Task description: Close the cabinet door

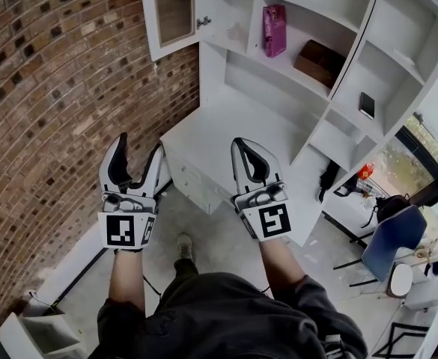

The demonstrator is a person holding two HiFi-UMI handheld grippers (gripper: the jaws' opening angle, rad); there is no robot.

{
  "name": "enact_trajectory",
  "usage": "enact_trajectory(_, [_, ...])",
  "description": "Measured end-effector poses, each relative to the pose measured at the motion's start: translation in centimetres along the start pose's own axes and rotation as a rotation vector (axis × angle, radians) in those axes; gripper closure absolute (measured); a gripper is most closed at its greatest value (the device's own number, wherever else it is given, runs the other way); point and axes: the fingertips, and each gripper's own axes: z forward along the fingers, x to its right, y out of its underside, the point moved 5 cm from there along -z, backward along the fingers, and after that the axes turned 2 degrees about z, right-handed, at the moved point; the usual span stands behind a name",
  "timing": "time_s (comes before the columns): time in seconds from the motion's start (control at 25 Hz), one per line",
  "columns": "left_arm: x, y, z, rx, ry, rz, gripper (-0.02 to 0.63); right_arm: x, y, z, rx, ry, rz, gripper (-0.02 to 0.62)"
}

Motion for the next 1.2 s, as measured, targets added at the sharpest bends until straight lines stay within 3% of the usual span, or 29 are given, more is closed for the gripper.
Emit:
enact_trajectory(0.56, [-10.0, 11.3, 14.3, 0.025, 0.055, -0.066, 0.347, 4.6, 7.5, 15.7, -0.027, 0.059, -0.081, 0.595])
enact_trajectory(0.88, [-16.5, 15.8, 22.4, 0.040, 0.095, -0.095, 0.354, 6.1, 10.0, 23.8, -0.016, 0.109, -0.113, 0.595])
enact_trajectory(1.2, [-20.1, 18.6, 28.5, 0.048, 0.099, -0.070, 0.362, 7.7, 12.0, 29.8, 0.008, 0.103, -0.137, 0.595])
